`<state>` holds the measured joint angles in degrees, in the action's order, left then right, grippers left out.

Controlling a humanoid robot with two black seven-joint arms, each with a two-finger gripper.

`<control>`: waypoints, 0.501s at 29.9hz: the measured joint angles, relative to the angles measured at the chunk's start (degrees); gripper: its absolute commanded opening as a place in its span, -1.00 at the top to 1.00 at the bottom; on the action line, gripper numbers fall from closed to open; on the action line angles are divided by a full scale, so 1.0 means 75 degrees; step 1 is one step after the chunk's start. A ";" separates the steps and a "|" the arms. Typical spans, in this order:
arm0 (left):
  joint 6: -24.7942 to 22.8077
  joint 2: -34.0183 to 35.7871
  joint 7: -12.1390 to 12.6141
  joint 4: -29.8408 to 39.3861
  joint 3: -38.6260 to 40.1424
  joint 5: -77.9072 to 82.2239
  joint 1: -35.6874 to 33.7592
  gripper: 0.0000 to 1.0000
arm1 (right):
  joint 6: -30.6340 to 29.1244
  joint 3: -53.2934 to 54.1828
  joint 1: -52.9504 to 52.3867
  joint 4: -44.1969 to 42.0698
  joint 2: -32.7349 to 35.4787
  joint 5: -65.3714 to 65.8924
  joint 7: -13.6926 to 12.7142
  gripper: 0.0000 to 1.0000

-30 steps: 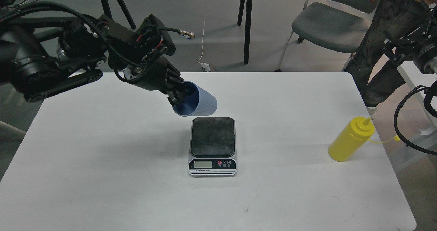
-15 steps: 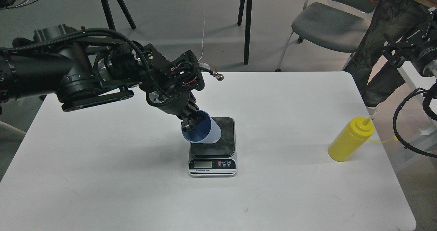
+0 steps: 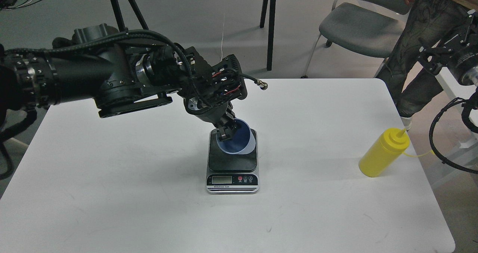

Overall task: Pour seasoning into cup on scale with both arms
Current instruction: 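Lift the blue cup with the left gripper and carry it over the scale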

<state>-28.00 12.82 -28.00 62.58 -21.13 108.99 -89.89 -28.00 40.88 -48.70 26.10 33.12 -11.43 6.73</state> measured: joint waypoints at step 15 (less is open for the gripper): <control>0.0000 -0.0725 0.0000 -0.0899 -0.0209 0.0023 0.0076 0.85 | 0.0000 0.0011 0.0001 0.0000 -0.0009 0.0000 0.0005 -1.00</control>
<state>-28.00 7.39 -28.00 55.84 -22.70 109.16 -89.32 -28.00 40.96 -48.69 26.10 33.05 -11.43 6.77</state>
